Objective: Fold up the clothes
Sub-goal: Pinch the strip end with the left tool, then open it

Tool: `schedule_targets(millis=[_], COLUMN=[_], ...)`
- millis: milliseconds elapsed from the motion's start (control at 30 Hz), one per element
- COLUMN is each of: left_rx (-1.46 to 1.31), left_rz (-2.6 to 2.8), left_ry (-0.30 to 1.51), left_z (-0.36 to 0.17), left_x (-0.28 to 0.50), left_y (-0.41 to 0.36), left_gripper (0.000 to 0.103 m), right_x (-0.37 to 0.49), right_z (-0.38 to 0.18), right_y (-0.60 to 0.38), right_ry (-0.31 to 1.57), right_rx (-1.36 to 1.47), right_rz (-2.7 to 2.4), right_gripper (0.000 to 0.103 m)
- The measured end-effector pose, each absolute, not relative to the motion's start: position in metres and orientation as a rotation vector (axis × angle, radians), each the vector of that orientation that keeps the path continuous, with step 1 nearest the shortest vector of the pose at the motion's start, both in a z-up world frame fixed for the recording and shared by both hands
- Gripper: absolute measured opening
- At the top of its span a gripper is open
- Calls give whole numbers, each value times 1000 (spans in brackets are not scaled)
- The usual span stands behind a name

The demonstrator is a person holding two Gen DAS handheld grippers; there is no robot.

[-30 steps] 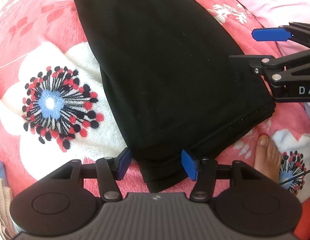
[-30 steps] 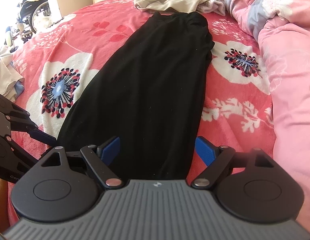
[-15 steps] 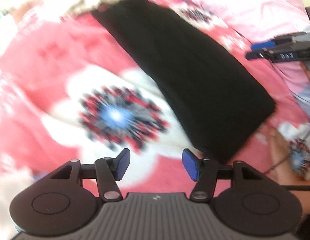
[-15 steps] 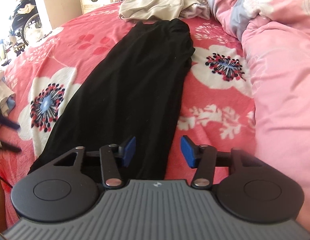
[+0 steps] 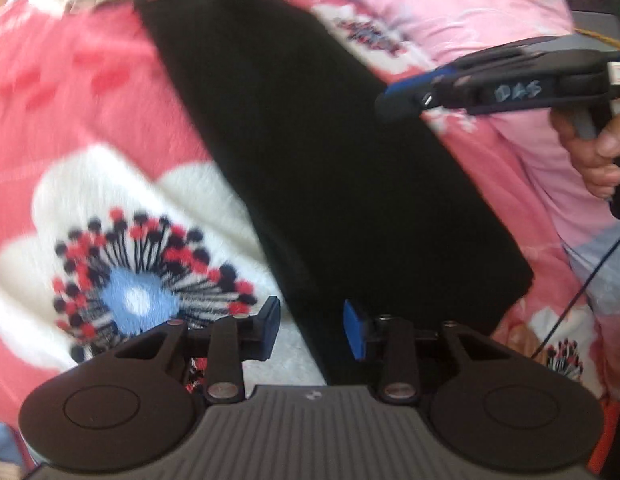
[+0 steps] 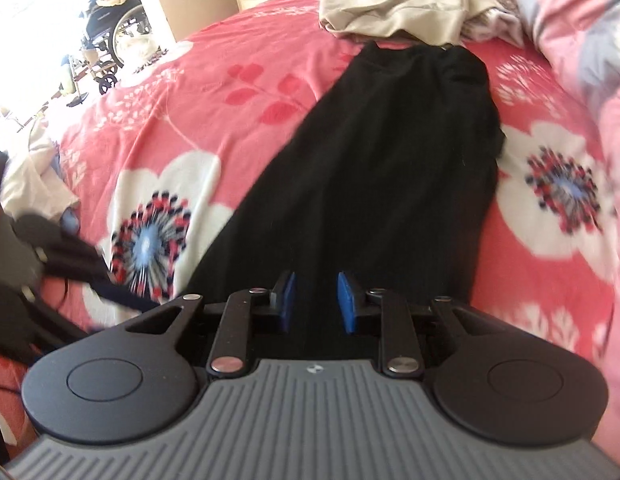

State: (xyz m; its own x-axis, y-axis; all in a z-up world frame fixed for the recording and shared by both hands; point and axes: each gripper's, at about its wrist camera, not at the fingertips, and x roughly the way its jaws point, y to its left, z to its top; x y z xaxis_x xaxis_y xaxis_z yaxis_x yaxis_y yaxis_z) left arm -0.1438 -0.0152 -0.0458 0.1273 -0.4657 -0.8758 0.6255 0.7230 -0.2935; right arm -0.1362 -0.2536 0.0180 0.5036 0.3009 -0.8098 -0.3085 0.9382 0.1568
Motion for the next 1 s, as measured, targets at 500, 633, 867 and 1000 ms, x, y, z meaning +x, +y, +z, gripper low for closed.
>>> schedule_targets(millis=[500, 633, 867, 1000], left_rx=[-252, -231, -206, -174], left_rz=[-946, -958, -1009, -951], left_ry=[1431, 1316, 1170, 1265], left_z=[-81, -53, -46, -72], left_x=[-116, -111, -90, -89], left_y=[41, 55, 16, 8], left_gripper=[16, 28, 28, 25], right_x=[-116, -109, -88, -98], right_z=[-18, -23, -44, -49], right_y=[-292, -303, -313, -329], right_ry=[1046, 1027, 978, 1000], right_rx=[118, 149, 177, 215], right_rz=[291, 279, 335, 306], right_gripper=[24, 24, 18, 14])
